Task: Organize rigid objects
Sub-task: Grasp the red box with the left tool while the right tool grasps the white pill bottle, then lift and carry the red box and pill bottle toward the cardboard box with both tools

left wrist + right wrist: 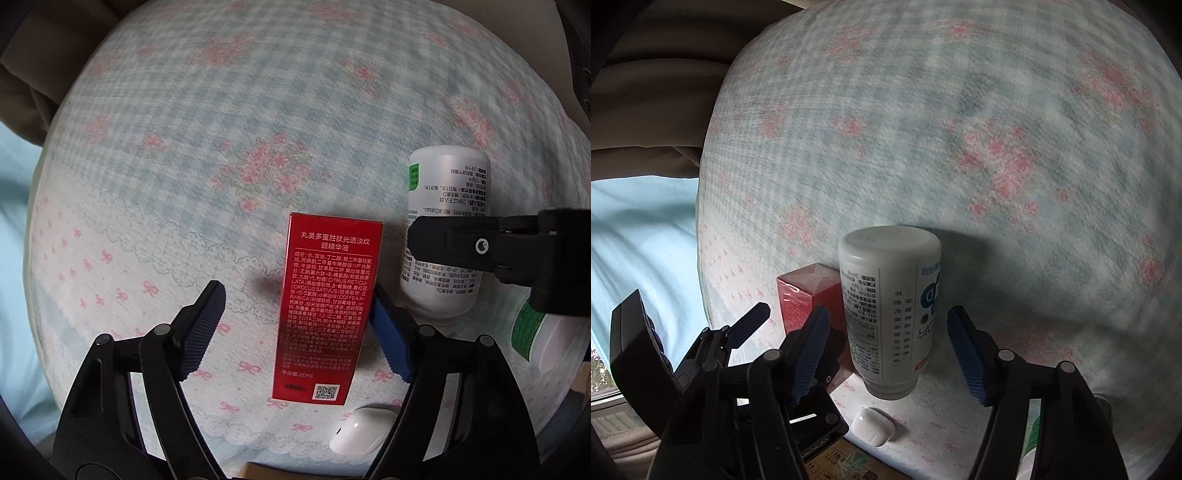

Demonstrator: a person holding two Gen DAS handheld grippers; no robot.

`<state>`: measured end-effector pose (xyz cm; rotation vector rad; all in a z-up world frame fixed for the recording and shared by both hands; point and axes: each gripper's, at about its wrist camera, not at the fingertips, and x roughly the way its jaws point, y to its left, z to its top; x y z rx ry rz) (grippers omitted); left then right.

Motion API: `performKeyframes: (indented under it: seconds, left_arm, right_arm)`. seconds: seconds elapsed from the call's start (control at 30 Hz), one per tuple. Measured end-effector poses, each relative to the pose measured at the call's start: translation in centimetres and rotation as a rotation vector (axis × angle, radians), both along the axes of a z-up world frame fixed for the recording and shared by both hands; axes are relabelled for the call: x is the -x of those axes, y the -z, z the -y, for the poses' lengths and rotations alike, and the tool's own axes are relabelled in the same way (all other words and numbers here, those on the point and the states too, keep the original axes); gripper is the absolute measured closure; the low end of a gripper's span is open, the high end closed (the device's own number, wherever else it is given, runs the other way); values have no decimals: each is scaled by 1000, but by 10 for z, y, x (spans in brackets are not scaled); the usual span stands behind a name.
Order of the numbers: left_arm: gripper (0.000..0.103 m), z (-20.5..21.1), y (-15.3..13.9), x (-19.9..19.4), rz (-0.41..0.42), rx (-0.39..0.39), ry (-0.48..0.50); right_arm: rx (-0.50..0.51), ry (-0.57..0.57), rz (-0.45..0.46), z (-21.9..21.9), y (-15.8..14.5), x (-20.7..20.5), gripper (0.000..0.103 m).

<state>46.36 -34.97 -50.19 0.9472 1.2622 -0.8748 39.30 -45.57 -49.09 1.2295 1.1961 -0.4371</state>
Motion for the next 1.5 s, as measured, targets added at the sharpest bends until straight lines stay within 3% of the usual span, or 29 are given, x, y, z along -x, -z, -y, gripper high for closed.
performKeyframes:
  seconds: [0.13, 0.2, 0.47, 0.73, 1.0, 1.3, 1.5]
  left_arm:
    - [55, 3, 10, 3, -54, 3, -9]
    - [63, 5, 14, 8, -81, 12, -15]
    - [64, -1, 8, 17, -55, 25, -37]
    - [64, -20, -30, 10, -42, 104, -127]
    - [64, -52, -96, 14, -9, 172, -201]
    - [64, -102, -192, 22, 57, 277, -309]
    - [64, -163, -256, 50, 110, 349, -389]
  right_arm:
    - [-25, 13, -14, 0, 9, -5, 56]
    - [-28, 17, -13, 0, 12, -5, 56]
    - [-38, 21, 29, 1, 10, 5, 57]
    - [23, -14, 59, 6, -16, 13, 57]
    - [95, -61, 92, 2, -68, 19, 57]
    - [181, -151, 160, -27, -161, 25, 57]
    - [251, -237, 198, -63, -226, 42, 57]
